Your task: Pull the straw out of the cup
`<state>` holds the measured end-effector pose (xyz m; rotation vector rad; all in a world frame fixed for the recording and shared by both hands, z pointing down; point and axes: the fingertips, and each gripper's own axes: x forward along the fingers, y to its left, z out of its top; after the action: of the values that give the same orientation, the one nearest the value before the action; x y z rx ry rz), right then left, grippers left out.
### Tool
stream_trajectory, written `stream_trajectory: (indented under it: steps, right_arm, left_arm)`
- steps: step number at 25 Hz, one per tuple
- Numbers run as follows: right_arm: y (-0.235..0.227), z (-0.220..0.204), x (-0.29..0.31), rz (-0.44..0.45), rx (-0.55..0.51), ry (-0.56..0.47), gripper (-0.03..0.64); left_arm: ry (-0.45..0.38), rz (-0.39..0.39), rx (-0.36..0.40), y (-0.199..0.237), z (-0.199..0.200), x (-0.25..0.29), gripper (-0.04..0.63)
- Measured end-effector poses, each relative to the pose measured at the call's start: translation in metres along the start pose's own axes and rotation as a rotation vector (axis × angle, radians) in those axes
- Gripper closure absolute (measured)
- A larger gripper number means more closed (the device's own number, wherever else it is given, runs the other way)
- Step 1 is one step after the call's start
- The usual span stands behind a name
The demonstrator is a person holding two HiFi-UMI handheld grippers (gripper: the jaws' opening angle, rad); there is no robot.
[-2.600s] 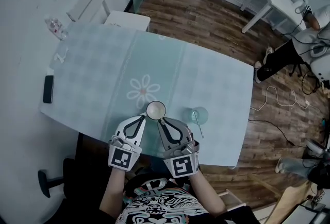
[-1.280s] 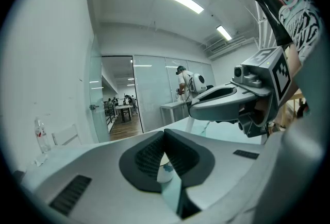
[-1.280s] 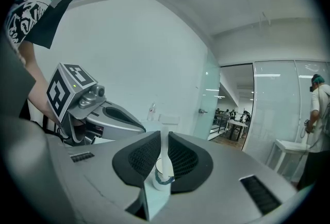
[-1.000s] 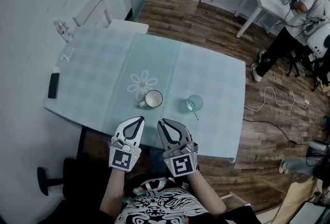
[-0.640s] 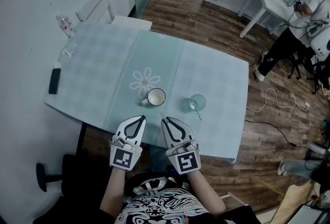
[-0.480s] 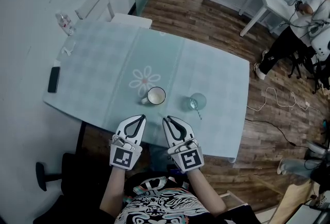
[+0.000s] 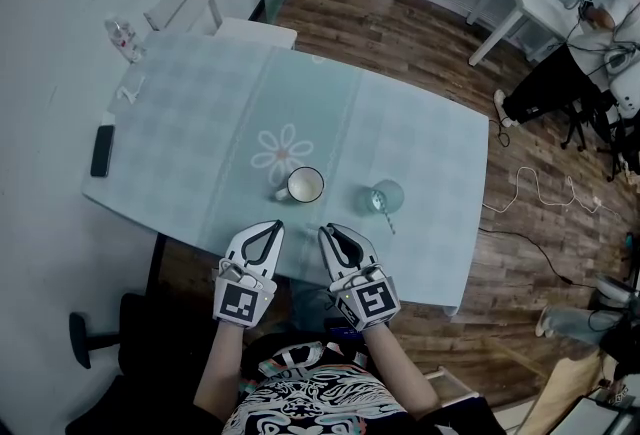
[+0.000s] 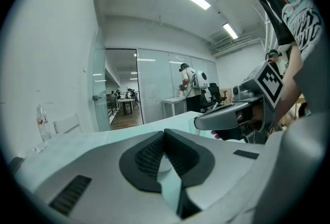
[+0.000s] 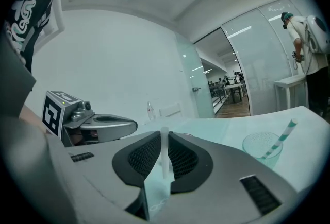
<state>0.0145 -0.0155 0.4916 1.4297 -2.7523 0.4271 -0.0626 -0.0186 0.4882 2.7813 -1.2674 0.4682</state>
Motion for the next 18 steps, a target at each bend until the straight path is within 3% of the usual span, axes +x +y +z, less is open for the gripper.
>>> stream_trajectory:
  steps: [18]
  right_arm:
    - [-0.001, -0.025, 0.019, 0.142, 0.284, 0.029, 0.552]
  left_arm:
    - [0.014, 0.01, -0.055, 0.011, -0.019, 0.014, 0.586]
